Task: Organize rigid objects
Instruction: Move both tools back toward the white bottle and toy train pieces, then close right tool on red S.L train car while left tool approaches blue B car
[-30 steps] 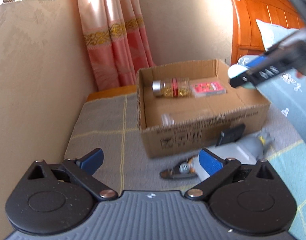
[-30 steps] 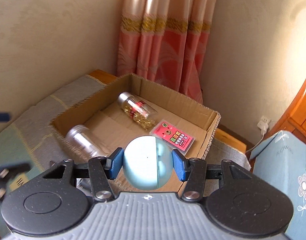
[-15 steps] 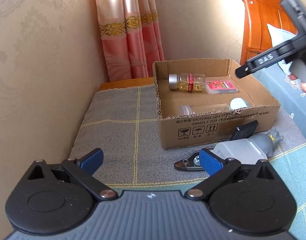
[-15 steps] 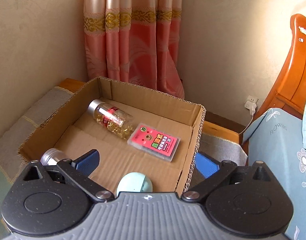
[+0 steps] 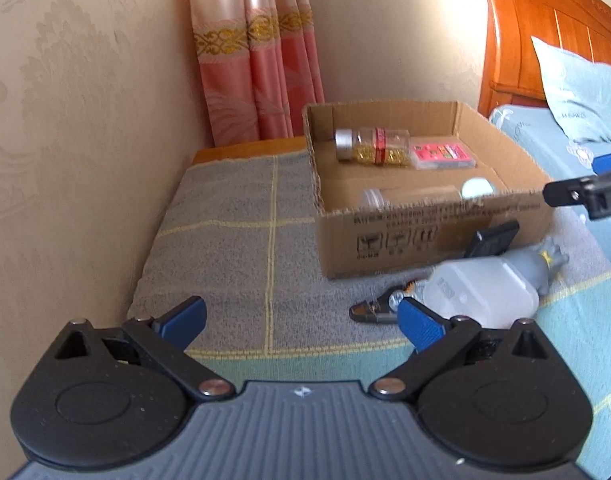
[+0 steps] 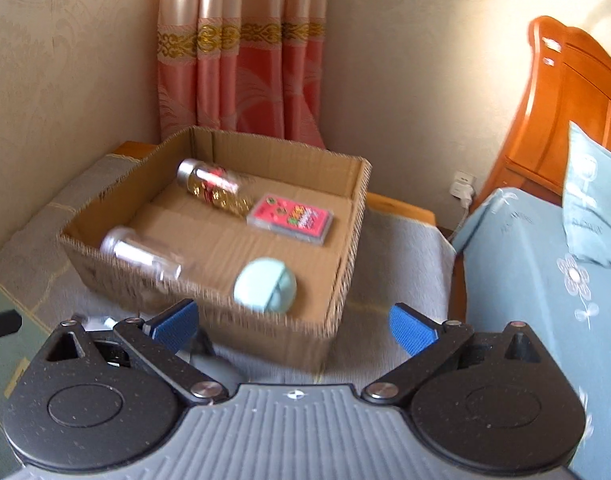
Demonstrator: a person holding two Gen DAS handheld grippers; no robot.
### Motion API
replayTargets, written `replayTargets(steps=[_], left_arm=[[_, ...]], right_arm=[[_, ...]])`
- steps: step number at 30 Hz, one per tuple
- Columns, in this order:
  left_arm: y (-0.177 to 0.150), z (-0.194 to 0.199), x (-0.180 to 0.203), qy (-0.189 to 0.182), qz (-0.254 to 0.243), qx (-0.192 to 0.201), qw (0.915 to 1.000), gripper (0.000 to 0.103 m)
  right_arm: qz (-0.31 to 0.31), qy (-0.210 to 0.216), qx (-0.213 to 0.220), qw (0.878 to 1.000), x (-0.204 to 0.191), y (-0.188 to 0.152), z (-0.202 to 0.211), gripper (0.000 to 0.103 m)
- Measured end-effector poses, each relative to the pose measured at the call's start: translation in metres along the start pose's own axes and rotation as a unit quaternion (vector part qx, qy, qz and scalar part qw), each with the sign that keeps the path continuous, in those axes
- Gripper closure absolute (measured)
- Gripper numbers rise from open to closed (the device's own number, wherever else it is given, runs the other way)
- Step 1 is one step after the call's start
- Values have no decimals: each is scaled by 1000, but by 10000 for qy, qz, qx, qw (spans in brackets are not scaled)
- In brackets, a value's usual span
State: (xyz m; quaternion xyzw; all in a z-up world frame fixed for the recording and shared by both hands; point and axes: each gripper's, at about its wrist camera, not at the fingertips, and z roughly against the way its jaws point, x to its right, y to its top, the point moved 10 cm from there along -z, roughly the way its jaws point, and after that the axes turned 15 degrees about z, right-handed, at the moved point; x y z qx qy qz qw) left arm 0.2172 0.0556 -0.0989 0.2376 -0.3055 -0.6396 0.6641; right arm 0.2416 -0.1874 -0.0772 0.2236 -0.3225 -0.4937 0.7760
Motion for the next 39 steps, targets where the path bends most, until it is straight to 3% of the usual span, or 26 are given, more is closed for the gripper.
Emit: replayTargets(steps=[5,12,14,18,22,26,29,35,39], left_arm=[[-19,-4,10,-255,-155,-285,9992,2],[-44,-7,40,-557,-560,-590,9951,2],[-47,-9,45,-616,-593,-661,9941,2],[-45,-11,45,-387,-705,-599,9950,2],[-39,-12,36,-488,-374,-669,9959,2],[-40,-14,39,-831,-39,-854,9929,2],[-46,-20,51,-996,-70,-994,9900,2],[-52,-32,68,-1043,-180,-1047,9889,2],[-50,-40,65,-796,-181,-934,9923,1]], right_arm=[[-328,-49,32,9994,-4,-29,8,0],[-140,78,-404,9991,-17,-68,4,0],[-74,396,-422,9983,-29,-75,8,0],[-39,1145,-309,9929,-55,-78,17,0],[217,1603,-263,9865,-84,-72,16,0],[588,1544,-346,9857,-107,-73,7,0],[735,1502,-358,9853,-115,-77,2,0],[785,1407,-444,9859,-115,-88,-6,0],[769,1397,-555,9856,-116,-95,-13,0]])
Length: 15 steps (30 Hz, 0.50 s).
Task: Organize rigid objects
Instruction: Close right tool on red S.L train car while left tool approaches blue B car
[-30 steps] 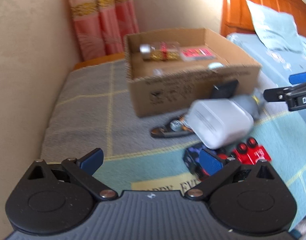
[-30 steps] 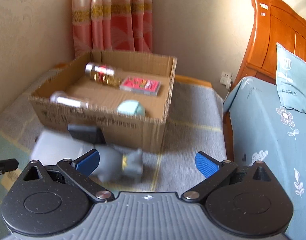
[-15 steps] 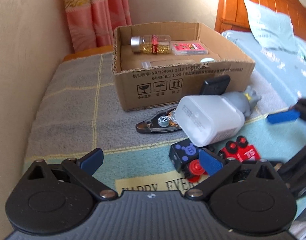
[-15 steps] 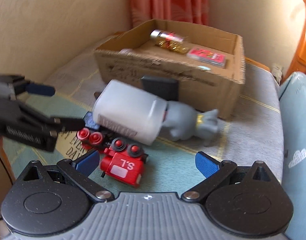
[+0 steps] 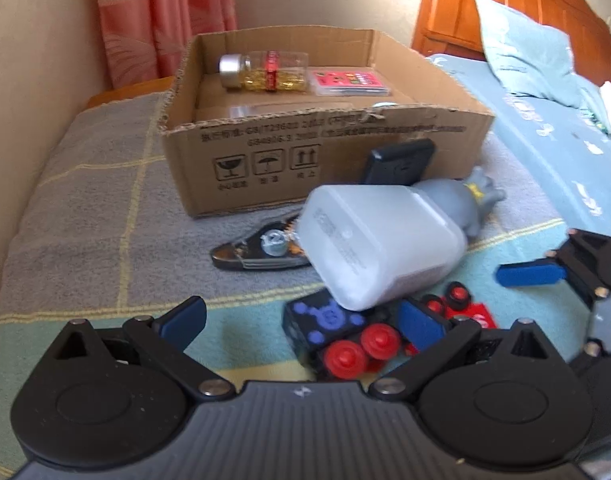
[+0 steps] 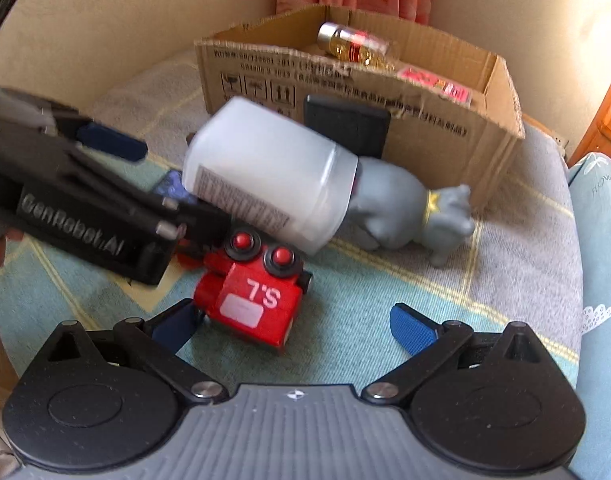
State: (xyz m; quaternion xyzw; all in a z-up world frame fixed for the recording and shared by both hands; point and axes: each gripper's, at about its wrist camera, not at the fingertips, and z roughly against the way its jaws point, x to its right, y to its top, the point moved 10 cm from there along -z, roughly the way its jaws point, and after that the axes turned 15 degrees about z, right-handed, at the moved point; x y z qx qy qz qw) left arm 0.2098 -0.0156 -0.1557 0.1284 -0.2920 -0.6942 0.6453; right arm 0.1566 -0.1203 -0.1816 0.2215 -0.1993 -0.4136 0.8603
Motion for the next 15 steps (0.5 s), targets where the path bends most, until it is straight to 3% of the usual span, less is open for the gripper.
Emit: replayTargets(steps=[7,15], left_arm=[[-1,-4,-5,-47,230,27,9997,0],[-3,0,-5,264,277,65,9992,0]], right_arm=[[15,-27,198,9998,-3,-2,1,0],[-83,-172,371,9991,-4,-4,4,0]])
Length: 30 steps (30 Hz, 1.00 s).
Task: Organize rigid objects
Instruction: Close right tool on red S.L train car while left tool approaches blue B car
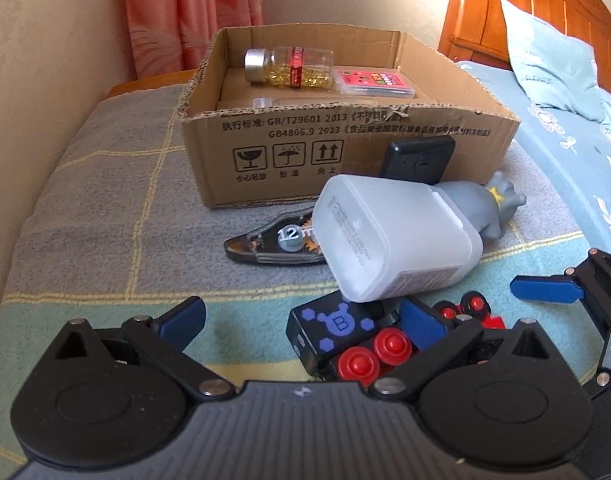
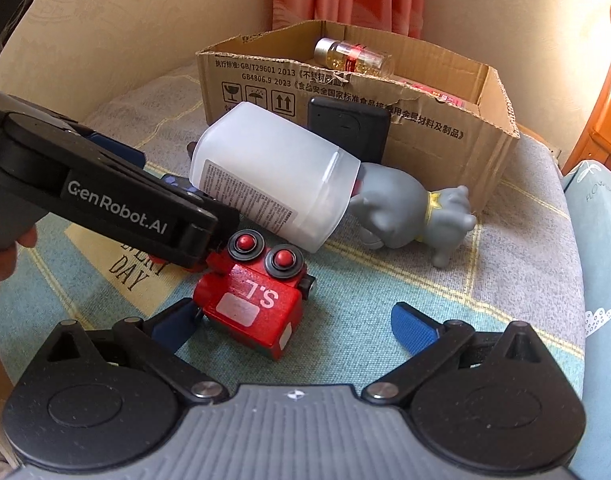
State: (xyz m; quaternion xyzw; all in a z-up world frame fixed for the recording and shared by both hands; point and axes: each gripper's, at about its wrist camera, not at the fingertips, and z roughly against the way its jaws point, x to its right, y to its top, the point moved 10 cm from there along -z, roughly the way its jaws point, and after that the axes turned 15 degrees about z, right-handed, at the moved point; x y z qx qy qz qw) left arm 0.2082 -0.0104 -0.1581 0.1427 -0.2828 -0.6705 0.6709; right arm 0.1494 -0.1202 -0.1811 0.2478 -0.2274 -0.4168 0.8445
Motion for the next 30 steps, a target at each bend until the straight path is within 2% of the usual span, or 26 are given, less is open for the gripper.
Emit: replayTargets(steps=[5,13,15,21,25,28,30], left_arm=[[-4,9,-6,316,-94,132,9994,0],[-7,10,-9,217,13,38,9998,0],[-8,10,-9,228,9,33,9997,0],[-7,10,-8,230,-23,53,9997,0],[-9,8,-7,248,-40,32,9997,0],[-11,9,-4,227,-251,101,9994,0],[-12,11,-2,155,-374,114,9991,4]], right_arm=[[-30,-39,1,10000,-2,-2,3,0],[202,-54,-33,9998,-11,10,-2,0],[314,-134,29,9994,-14,13,-1,5],[537,-14,231,9983,-29,19,6,38],[742,-177,291,9967,-37,19,9,39],[652,-60,286,9974,-35,17,11,40],[561,41,314,9979,-33,15,12,40]])
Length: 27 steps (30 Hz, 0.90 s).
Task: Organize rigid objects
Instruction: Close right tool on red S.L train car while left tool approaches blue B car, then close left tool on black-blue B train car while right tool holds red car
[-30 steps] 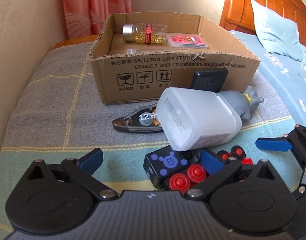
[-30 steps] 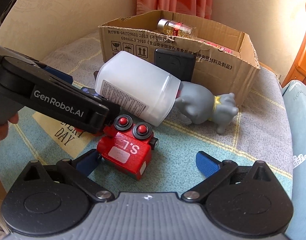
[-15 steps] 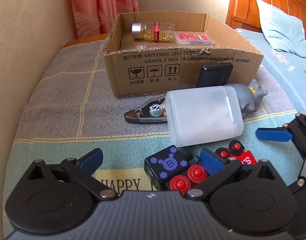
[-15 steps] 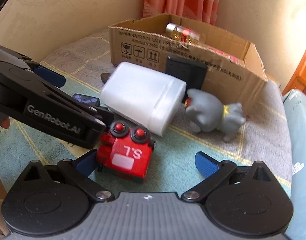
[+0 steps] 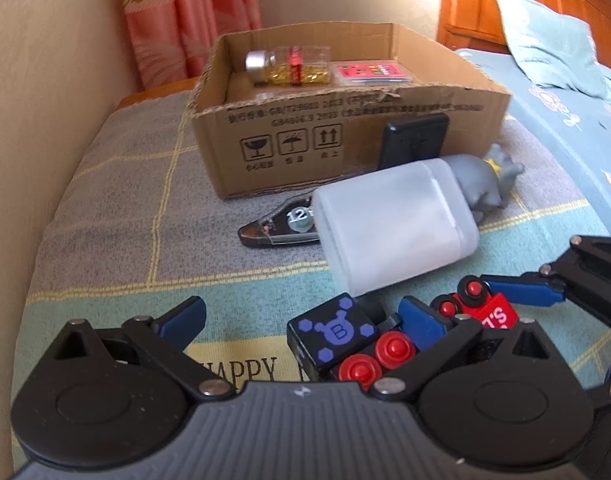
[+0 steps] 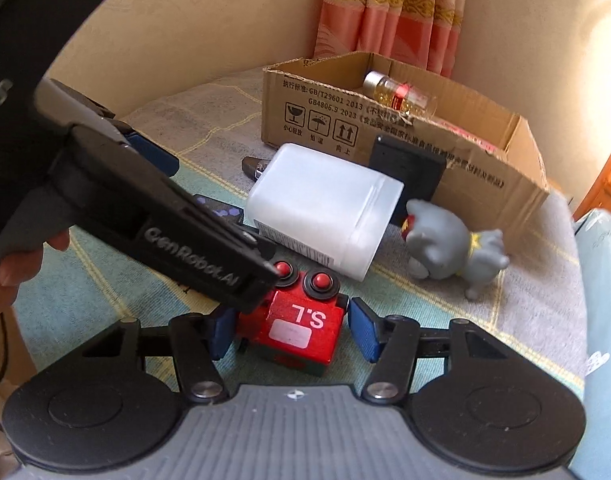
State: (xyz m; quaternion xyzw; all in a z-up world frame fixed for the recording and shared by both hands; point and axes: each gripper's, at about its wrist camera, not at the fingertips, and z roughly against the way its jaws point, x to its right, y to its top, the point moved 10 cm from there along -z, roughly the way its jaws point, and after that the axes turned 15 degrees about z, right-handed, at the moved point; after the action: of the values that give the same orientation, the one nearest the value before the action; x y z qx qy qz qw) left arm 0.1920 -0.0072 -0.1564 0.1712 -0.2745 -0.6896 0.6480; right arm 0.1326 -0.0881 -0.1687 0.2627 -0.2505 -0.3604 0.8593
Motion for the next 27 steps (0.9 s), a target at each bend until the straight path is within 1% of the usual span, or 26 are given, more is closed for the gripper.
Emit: replayTargets(steps=[3,4,5,6,7,9,11,13,15,16,18,21,24,26,27], left_arm=[[-2,4,6,-202,-191,43,9996,13],[-2,6,7,-249,-321,83,9991,13],[-2,7,8,-264,-422,101,9987,14],[-2,7,8,-301,-483,77,9983,15],[-3,7,8,-403,-488,31,9980,16],[-5,8,8,-633,-365,-101,9973,22],[-6,8,9,-811,-298,-176,9961,28],[-8,10,11,-917,-405,-168,9948,33],[-10,13,15,-1052,-509,-197,9930,41],[-11,15,16,-1121,-579,-207,9918,42],[-13,18,19,-1243,-783,-216,9889,43],[-12,17,21,-1384,-913,-341,9856,44],[-13,14,26,-1504,-1161,-475,9806,45],[-13,13,30,-1562,-1413,-472,9764,45],[-12,13,32,-1580,-1566,-458,9739,43]], right_arm=[[-13,55,48,10000,1,-2,0,40],[6,68,59,10000,1,-2,0,40],[15,81,56,10000,0,-3,0,44],[-22,84,62,9999,2,-4,2,44],[-75,109,58,9999,5,-6,2,44],[-172,263,80,9995,8,-9,2,43],[-104,230,86,9996,5,-10,5,44],[-124,248,83,9996,5,-11,5,44],[-123,326,104,9993,5,-11,6,43],[-90,361,111,9992,5,-11,7,43],[22,446,135,9989,4,-13,9,43],[85,557,163,9983,4,-14,11,43],[327,629,129,9974,-1,-14,12,46],[556,687,103,9960,-4,-13,13,47],[677,706,90,9952,-4,-13,14,47]])
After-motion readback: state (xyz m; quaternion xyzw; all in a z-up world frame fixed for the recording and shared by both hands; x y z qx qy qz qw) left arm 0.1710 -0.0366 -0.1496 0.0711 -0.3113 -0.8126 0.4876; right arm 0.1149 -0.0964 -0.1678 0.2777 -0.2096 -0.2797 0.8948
